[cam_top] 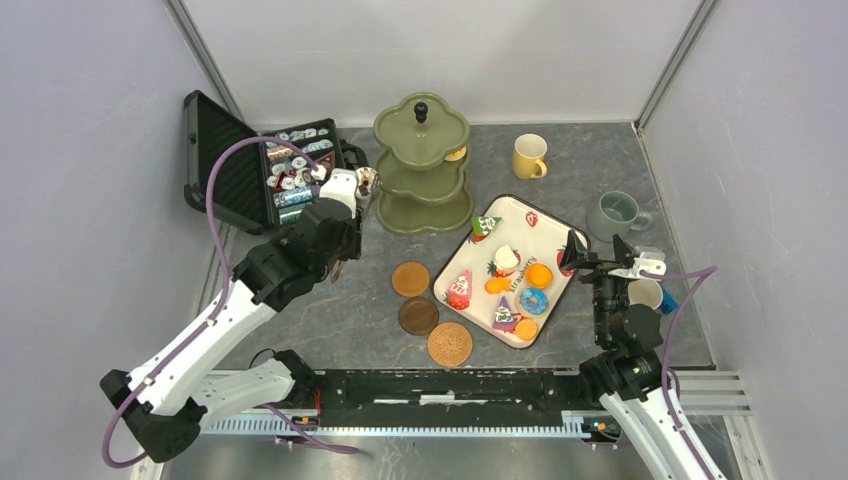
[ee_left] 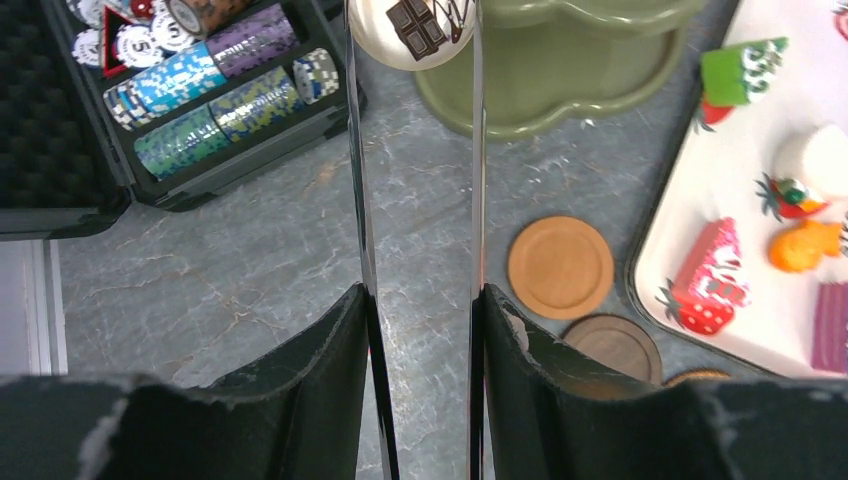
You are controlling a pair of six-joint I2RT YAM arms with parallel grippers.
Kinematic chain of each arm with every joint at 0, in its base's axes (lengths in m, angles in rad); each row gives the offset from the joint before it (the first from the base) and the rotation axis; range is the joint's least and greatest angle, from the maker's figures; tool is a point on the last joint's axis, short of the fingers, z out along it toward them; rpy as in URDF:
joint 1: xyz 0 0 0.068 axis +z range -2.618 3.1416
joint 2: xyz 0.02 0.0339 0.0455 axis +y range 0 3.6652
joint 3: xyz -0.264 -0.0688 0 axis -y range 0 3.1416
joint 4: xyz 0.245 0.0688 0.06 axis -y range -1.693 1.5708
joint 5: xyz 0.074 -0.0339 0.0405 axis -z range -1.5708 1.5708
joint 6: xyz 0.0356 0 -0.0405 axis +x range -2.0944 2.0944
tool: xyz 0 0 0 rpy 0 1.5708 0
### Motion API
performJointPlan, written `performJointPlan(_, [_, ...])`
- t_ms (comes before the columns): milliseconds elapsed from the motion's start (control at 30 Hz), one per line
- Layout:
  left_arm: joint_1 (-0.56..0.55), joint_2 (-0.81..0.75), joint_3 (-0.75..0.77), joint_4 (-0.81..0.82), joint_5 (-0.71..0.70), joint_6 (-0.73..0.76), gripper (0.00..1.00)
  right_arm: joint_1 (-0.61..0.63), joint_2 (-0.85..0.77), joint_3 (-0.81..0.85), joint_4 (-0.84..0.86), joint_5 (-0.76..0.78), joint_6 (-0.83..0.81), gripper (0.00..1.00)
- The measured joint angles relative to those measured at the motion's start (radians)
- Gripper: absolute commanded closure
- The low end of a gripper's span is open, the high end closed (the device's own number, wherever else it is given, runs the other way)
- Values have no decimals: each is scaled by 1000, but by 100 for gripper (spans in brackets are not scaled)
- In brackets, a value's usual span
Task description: Serve the afternoon tea
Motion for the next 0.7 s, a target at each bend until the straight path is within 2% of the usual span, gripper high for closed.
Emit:
performJointPlan(200, [89,51,-60,130,-12,25,59,0,0,0,0,0,0,2])
performJointPlan(433, [209,245,-6,258,23,42,60,0,0,0,0,0,0,2])
performJointPlan(700, [219,380,101,332,89,76,60,0,-10,0,0,0,0,2])
